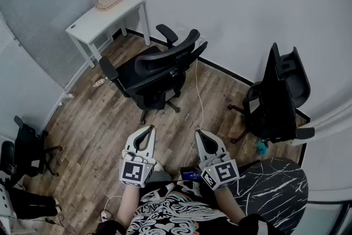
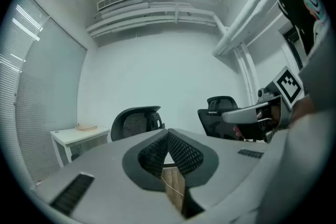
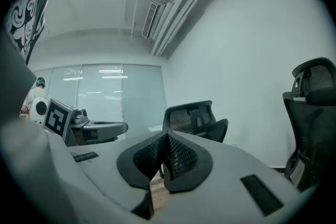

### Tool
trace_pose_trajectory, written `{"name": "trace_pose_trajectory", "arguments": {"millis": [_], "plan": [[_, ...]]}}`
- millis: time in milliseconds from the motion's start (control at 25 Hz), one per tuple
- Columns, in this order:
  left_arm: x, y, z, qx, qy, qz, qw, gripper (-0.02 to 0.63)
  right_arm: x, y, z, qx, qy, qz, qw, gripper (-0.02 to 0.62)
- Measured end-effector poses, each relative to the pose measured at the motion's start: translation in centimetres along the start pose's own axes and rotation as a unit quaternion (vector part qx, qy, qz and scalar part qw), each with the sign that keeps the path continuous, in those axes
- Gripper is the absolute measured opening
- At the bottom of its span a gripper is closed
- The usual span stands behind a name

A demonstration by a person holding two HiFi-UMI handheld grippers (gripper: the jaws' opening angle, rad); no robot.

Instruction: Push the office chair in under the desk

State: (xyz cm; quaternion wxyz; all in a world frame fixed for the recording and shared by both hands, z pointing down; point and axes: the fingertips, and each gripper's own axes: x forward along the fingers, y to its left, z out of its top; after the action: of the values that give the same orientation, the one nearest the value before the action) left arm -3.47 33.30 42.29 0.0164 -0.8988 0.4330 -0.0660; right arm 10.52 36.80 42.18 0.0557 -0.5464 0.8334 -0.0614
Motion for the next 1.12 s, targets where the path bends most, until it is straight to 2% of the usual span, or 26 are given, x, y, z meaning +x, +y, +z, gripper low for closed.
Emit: {"name": "trace_pose_trajectory", "arguments": {"millis": [560, 760, 1000, 1120], "plan": [[0.4, -0.8, 0.1, 0.002, -0.001, 0.004, 1.0000, 0.009, -0.5, -0.7, -0.2, 0.005, 0.001, 0.005, 1.000, 0.028], [0.4, -1.1, 0.3, 0.003, -0.003, 0.006, 1.0000, 0.009, -1.1, -1.1, -0.5, 0.032, -0.006, 0.009, 0.999, 0.029], [0.6, -1.4, 0.9, 0.013, -0.005, 0.012, 0.9998, 0.011, -1.8, -2.3, -0.4, 0.032, -0.010, -0.005, 0.999, 0.029], [0.5, -0.7, 1.0, 0.014, -0.020, 0.024, 0.9994, 0.011, -2.1, -2.5, -0.5, 0.035, -0.009, -0.009, 0.999, 0.029]]}}
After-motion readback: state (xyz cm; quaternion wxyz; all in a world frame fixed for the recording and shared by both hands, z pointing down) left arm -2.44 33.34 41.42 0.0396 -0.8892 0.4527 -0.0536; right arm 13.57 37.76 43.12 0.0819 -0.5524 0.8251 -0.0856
